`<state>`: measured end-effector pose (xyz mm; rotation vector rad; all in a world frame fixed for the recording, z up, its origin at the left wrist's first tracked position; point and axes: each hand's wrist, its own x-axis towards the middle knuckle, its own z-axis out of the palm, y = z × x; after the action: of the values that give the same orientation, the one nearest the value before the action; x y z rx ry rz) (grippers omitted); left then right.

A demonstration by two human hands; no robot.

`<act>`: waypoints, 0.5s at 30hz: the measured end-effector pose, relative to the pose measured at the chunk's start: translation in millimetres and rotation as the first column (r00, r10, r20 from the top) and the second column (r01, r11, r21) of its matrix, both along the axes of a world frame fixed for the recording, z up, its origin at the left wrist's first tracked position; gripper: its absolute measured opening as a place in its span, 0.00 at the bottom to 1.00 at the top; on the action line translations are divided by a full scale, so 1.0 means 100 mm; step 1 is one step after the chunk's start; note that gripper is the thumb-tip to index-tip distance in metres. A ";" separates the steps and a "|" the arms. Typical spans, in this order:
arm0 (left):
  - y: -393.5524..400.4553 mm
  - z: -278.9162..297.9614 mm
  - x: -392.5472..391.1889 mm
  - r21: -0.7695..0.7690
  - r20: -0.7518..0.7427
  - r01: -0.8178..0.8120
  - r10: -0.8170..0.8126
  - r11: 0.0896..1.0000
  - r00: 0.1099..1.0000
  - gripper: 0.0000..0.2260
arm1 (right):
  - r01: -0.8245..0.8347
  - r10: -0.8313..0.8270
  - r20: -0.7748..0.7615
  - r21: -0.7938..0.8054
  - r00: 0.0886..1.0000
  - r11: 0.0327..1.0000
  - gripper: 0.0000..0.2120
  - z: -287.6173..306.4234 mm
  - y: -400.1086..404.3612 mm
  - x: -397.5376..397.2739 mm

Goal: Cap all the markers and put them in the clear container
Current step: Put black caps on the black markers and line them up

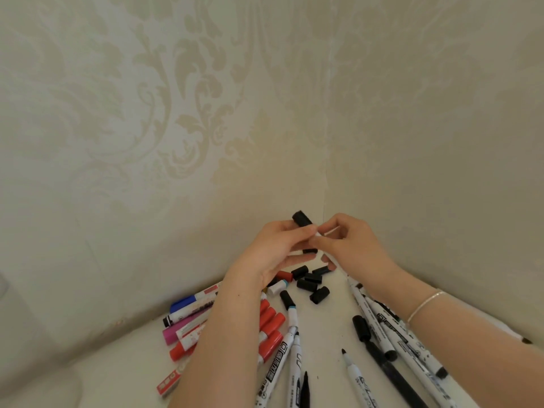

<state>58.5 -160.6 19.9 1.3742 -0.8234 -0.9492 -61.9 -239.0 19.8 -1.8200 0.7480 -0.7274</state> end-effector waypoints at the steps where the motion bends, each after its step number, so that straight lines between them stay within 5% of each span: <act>1: 0.00 0.04 -0.02 0.009 0.079 -0.043 0.042 0.999 0.996 0.07 | -0.004 0.004 0.004 -0.009 1.000 1.000 0.07 0.00 0.03 0.01; 5: 0.23 0.29 0.11 0.046 0.532 -0.267 0.203 0.962 0.822 0.08 | -0.092 0.033 -0.303 -0.183 0.952 0.979 0.10 0.06 0.07 -0.08; 7: 0.40 0.38 0.20 0.229 0.738 -0.300 0.036 0.926 0.674 0.09 | -0.235 0.095 -0.534 -0.200 0.840 0.951 0.07 0.08 0.11 -0.19; 10: 0.54 0.33 0.32 0.569 0.759 -0.393 -0.277 0.723 0.589 0.13 | -0.470 0.276 -0.764 -0.041 0.584 0.882 0.06 0.10 0.31 -0.28; 12: 0.54 0.25 0.37 0.641 0.739 -0.457 -0.335 0.617 0.584 0.19 | -0.548 0.297 -0.832 -0.010 0.469 0.836 0.10 0.08 0.40 -0.27; 15: 0.51 0.14 0.41 0.635 0.755 -0.515 -0.320 0.575 0.572 0.19 | -0.562 0.276 -0.888 0.024 0.368 0.827 0.11 0.00 0.42 -0.22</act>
<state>99.5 -109.9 33.7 2.8442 -0.9716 -0.4983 -83.5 -197.2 19.5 -2.5246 0.7317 0.5942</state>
